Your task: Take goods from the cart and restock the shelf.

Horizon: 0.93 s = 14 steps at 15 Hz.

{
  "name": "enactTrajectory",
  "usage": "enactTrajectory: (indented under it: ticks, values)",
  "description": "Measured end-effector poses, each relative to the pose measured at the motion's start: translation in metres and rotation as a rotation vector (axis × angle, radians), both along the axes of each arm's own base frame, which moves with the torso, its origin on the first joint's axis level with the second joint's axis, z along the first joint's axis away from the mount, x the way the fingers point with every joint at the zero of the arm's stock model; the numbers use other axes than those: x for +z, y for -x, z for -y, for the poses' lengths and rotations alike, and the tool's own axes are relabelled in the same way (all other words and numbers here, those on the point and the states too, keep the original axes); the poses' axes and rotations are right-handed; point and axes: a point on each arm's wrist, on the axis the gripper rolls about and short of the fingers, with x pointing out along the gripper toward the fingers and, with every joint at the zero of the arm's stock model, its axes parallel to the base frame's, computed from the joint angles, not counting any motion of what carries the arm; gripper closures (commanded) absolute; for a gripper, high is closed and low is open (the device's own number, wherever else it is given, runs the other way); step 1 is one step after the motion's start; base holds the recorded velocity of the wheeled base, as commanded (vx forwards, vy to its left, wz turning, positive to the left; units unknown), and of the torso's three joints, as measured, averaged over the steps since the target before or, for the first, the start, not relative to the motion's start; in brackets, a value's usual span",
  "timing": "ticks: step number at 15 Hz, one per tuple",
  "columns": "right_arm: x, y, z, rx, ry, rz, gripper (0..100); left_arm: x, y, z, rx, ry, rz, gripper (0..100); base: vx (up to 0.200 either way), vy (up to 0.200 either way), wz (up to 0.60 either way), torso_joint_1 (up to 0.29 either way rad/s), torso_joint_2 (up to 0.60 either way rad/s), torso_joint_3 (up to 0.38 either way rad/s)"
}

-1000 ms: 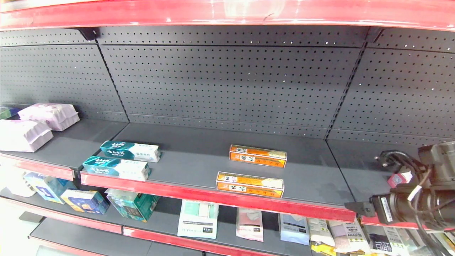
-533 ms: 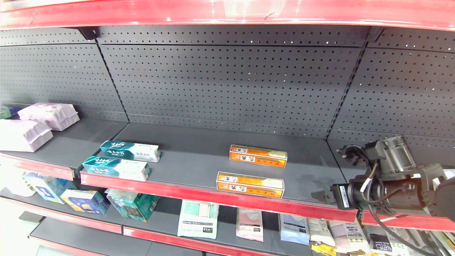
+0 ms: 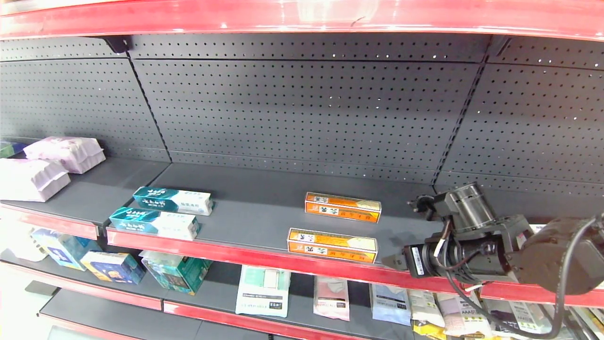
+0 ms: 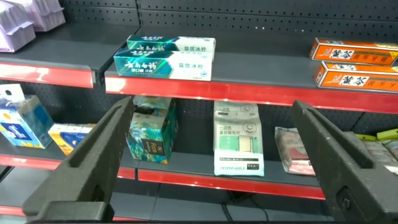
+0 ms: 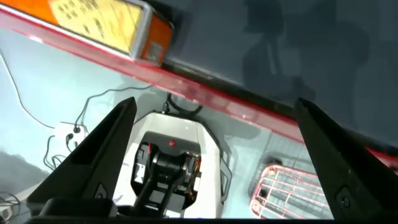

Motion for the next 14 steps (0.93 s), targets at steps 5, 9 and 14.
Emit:
enactTrajectory:
  ticks: [5, 9, 14]
  values:
    - [-0.006, -0.008, 0.001, -0.016, 0.021, -0.011, 0, 0.000, 0.000, 0.000, 0.000, 0.000, 0.000, 0, 0.000, 0.000, 0.00, 0.000, 0.00, 0.000]
    - [-0.010, -0.016, 0.007, -0.049, 0.025, -0.018, 0, 0.000, 0.000, 0.000, 0.000, 0.000, 0.000, 0, 0.000, 0.000, 0.00, 0.000, 0.00, 0.000]
    - [-0.013, -0.024, 0.006, -0.062, 0.024, -0.022, 0, 0.000, 0.000, 0.000, 0.000, 0.000, 0.000, 0, 0.000, 0.000, 0.00, 0.000, 0.00, 0.000]
